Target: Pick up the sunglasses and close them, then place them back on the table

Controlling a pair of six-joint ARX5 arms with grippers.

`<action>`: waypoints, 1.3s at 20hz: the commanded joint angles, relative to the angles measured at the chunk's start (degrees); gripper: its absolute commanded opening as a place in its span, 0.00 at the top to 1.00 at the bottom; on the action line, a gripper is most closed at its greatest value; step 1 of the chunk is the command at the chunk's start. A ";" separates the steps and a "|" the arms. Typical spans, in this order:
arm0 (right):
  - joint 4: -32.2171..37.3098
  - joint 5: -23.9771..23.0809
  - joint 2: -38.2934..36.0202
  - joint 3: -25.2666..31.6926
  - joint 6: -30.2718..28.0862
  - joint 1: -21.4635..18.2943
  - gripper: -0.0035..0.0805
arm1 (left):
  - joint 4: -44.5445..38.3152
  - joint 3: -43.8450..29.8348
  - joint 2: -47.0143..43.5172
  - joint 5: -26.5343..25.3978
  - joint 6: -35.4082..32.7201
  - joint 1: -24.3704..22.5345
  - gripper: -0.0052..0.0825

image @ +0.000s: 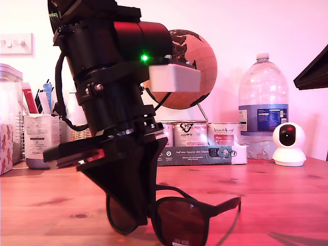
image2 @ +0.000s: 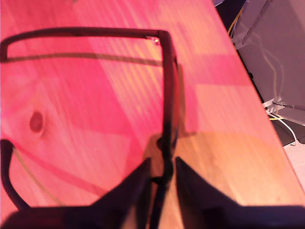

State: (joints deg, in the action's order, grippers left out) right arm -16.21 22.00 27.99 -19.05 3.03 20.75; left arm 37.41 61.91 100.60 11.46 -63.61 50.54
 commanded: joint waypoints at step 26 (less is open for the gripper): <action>16.33 35.15 31.93 -0.13 30.97 -10.56 0.77 | 5.97 0.11 -9.97 2.08 20.22 4.55 0.96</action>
State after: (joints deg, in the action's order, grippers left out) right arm -0.86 55.86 59.02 -19.07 33.43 10.55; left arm 43.53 62.41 91.42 13.02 -44.16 54.37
